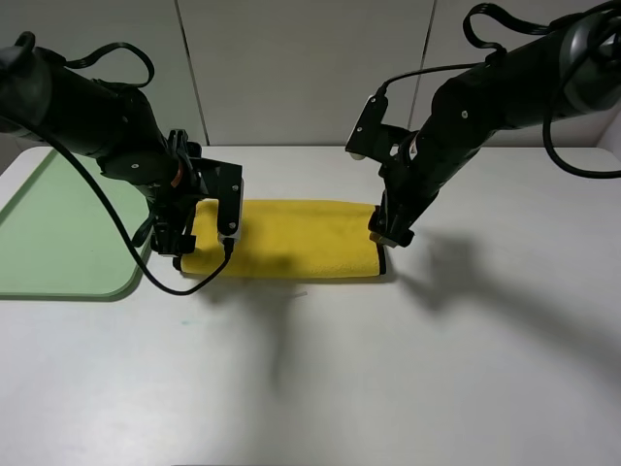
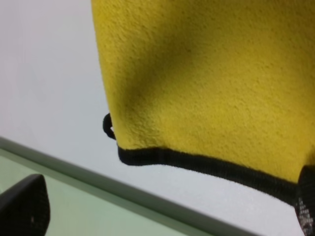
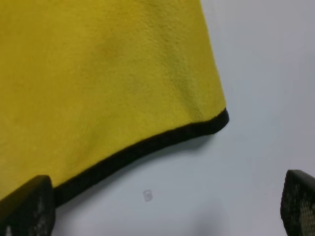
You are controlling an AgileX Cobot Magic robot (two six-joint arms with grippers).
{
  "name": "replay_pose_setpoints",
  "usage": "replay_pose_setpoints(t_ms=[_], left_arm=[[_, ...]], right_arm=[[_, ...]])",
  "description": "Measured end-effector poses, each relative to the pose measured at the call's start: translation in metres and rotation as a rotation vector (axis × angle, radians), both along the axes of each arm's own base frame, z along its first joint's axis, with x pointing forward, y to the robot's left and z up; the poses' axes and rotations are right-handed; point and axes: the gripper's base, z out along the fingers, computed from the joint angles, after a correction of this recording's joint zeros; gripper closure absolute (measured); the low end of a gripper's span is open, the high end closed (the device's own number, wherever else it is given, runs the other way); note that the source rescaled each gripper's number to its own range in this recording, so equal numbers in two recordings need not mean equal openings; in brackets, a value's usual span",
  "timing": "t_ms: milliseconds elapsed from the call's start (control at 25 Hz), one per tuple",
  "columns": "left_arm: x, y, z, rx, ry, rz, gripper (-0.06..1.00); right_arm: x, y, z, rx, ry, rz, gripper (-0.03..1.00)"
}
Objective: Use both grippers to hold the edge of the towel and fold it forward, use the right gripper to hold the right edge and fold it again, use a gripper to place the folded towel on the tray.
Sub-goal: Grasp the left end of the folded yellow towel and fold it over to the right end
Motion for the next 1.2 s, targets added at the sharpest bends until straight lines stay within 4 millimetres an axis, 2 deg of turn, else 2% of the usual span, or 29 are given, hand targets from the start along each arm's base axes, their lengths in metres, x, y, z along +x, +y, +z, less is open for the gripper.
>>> replay_pose_setpoints(t_ms=[200,320,520,720,960,1080,1200], left_arm=[[0.0,0.0,0.0,-0.002,-0.001,-0.001,-0.06],[0.0,0.0,0.0,-0.002,-0.001,-0.001,-0.06],[0.0,0.0,0.0,-0.003,-0.001,-0.002,-0.06],[0.0,-0.001,0.0,-0.006,-0.003,-0.004,-0.06],[0.001,-0.003,0.0,-0.028,-0.012,-0.017,-0.06],[0.002,-0.005,0.001,-0.043,-0.019,-0.026,-0.06],[0.002,-0.005,0.001,-0.047,-0.021,-0.03,-0.06]], right_arm=[[-0.008,-0.006,0.021,0.03,0.025,-0.115,-0.03],[-0.018,-0.013,0.045,0.044,0.038,-0.193,-0.03],[-0.046,-0.03,0.098,0.097,0.029,-0.326,-0.03],[-0.084,-0.052,0.156,0.18,-0.037,-0.397,-0.03],[-0.136,-0.076,0.207,0.305,-0.099,-0.423,-0.03],[-0.163,-0.086,0.218,0.374,-0.109,-0.422,-0.03],[-0.193,-0.099,0.214,0.426,-0.113,-0.424,-0.03]])
